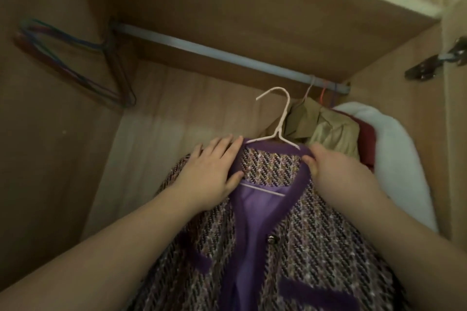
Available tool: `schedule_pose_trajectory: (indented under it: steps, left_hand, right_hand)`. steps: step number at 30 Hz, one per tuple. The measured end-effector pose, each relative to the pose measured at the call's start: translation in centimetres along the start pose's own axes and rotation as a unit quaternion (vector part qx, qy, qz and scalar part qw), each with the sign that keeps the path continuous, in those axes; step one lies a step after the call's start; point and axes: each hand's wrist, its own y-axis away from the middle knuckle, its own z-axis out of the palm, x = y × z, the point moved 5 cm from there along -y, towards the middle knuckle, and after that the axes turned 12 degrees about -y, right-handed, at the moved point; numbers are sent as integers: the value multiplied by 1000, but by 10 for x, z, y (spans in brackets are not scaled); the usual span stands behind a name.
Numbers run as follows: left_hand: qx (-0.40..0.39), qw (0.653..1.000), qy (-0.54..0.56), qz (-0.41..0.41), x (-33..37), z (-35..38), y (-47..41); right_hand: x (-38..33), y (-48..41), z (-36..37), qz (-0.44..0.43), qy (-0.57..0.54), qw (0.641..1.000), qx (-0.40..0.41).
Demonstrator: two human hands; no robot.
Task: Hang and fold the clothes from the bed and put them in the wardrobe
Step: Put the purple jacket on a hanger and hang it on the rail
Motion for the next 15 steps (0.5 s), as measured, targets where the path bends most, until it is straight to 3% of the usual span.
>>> schedule_pose_trajectory:
  steps: [6,15]
  left_hand:
    - [50,998,25,36,-14,42,-80]
    - [44,994,63,84,0,108,-169]
  right_hand:
    - [13,-86,-6,6,90,995,45]
    - [49,-186,-17,73,138,983,100]
